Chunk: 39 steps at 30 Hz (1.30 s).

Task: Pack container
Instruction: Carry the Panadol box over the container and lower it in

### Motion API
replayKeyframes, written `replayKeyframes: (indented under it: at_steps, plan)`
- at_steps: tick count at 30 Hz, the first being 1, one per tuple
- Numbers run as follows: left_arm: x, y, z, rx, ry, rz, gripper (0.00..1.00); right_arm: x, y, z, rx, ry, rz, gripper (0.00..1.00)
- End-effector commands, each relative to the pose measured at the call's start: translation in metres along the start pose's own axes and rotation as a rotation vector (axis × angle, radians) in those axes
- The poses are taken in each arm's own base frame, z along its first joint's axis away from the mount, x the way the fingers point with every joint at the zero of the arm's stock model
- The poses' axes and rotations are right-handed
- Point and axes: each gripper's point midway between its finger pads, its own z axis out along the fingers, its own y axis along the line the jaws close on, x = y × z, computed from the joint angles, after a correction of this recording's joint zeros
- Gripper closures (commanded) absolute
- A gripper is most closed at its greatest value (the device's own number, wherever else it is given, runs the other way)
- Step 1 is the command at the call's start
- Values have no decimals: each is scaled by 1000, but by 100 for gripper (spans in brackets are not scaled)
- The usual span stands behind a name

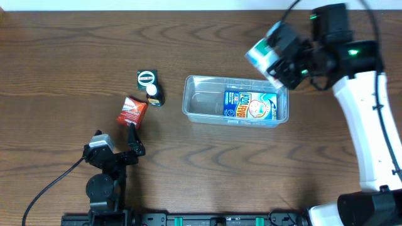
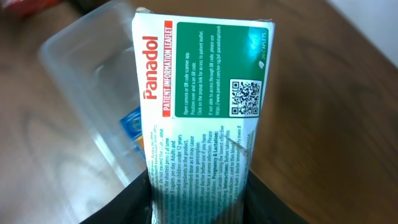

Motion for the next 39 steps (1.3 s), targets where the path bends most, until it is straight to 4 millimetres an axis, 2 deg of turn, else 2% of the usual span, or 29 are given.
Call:
replayKeyframes:
  at_steps: [1, 5, 9, 16, 23, 35, 39]
  plan:
    - [17, 10, 1, -44, 49, -2, 2, 1, 18, 9, -5, 61, -139, 59]
    - [17, 10, 1, -44, 49, -2, 2, 10, 32, 19, -36, 127, -203, 58]
    - [17, 10, 1, -44, 49, -2, 2, 21, 35, 31, -79, 176, -256, 59]
    - [17, 10, 1, -44, 49, -2, 2, 52, 41, 62, -181, 282, -338, 60]
    - [17, 10, 1, -44, 49, -2, 2, 83, 48, 91, -279, 371, -387, 56]
    - [17, 10, 1, -44, 49, -2, 2, 113, 33, 116, -285, 411, -394, 52]
    - [17, 10, 1, -44, 49, -2, 2, 115, 30, 120, -274, 401, -395, 52]
